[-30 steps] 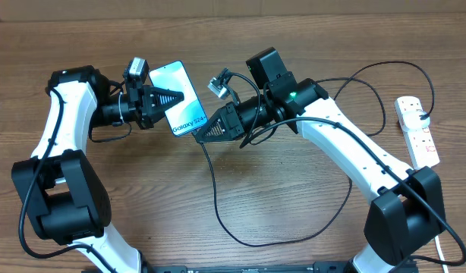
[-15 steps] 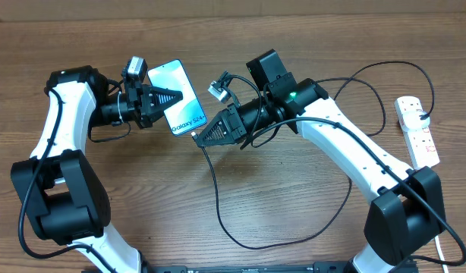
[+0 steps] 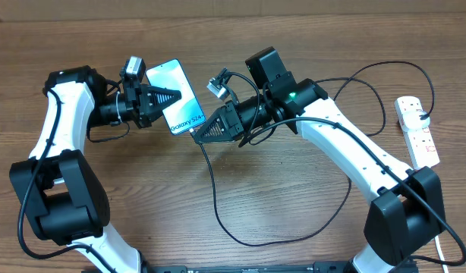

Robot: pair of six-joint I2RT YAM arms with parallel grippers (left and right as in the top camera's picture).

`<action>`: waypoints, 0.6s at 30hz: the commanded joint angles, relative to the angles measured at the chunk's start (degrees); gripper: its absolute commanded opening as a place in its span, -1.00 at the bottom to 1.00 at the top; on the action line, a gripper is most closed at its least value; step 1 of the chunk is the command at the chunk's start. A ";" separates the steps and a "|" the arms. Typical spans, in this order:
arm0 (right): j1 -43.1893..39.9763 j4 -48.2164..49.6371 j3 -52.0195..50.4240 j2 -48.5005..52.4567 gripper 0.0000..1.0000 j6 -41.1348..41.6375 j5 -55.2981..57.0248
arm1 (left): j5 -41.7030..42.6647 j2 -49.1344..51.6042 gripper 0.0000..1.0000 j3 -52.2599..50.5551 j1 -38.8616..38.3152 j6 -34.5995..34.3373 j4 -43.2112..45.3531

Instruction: Plug charger to phone and switch on socket

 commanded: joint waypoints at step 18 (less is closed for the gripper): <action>1.03 1.84 0.02 0.09 -0.92 7.30 5.03 | 2.38 -1.44 -0.91 0.37 0.15 0.44 -0.17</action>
